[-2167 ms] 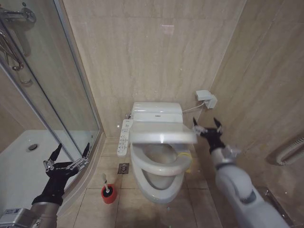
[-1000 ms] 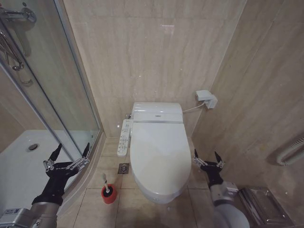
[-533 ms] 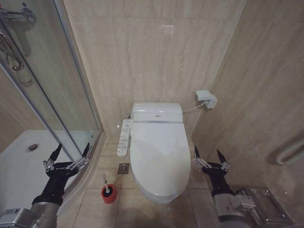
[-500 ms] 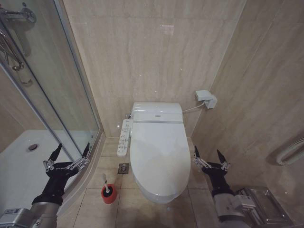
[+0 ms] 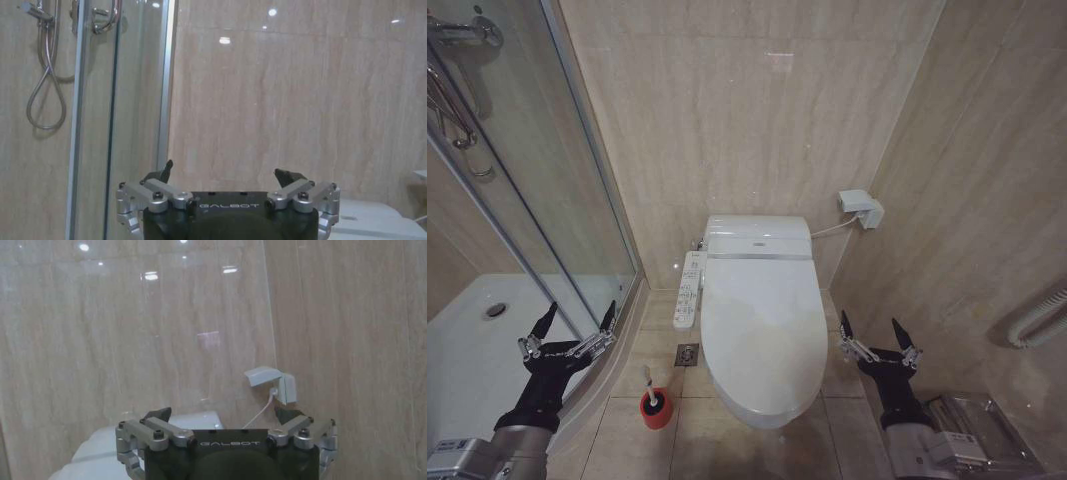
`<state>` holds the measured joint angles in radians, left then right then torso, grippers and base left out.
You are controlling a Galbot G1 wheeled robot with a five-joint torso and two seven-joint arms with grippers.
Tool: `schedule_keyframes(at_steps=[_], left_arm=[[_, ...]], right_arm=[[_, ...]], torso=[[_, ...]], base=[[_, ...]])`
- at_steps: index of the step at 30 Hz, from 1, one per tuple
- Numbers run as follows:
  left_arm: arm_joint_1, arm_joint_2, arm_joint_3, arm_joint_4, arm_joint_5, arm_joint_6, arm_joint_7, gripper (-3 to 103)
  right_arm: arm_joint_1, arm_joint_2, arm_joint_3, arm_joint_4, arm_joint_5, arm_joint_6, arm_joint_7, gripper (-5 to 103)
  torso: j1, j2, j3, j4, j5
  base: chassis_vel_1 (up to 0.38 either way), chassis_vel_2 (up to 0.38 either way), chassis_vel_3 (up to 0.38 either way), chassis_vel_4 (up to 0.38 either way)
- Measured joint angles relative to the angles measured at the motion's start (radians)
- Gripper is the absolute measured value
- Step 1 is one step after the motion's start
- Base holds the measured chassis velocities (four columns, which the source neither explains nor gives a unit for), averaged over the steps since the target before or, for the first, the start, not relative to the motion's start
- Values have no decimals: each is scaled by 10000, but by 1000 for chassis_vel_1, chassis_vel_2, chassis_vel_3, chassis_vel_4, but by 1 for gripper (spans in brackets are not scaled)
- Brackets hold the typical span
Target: Open the toilet lid, clean the toilet bowl with a toilet brush, close the toilet lid, and flush.
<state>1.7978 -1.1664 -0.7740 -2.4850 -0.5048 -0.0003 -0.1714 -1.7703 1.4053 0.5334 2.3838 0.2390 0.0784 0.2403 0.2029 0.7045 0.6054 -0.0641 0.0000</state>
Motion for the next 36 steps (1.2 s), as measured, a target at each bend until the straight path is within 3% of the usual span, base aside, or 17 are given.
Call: schedule_keyframes(at_steps=[22, 25, 26, 29, 30, 34, 36], left_arm=[[-42, 2, -6, 13, -21, 61, 7, 100], [-489, 40, -154, 237, -347, 829, 138, 100], [-489, 40, -154, 237, -347, 829, 138, 100], [-1116, 103, -366, 563, -830, 1926, 319, 100], [-1116, 103, -366, 563, -830, 1926, 319, 100], [-1960, 184, -649, 987, -1466, 3384, 576, 100], [-2137, 187, -674, 1061, -1526, 3519, 679, 100]], right_arm=[[25, -10, -6, -31, -3, 1, -7, 100], [27, -10, -6, -33, -1, 0, -7, 100], [27, -10, -6, -33, -1, 0, -7, 100], [30, -11, -6, -35, 1, -2, -6, 100], [30, -11, -6, -35, 1, -2, -6, 100], [32, -12, -6, -37, 4, -3, -4, 100], [32, -11, -6, -38, 4, -4, -4, 100]], torso=[[0, 0, 0, 1, 0], [0, 0, 0, 0, -1], [0, 0, 0, 0, -1], [0, 0, 1, 0, -1], [0, 0, 1, 0, -1], [0, 0, 1, 1, -1], [1, 0, 1, -5, -2]], base=[[0, 0, 0, 0], [0, 0, 0, 0], [0, 0, 0, 0], [0, 0, 0, 0], [0, 0, 0, 0], [0, 0, 0, 0], [0, 0, 0, 0]])
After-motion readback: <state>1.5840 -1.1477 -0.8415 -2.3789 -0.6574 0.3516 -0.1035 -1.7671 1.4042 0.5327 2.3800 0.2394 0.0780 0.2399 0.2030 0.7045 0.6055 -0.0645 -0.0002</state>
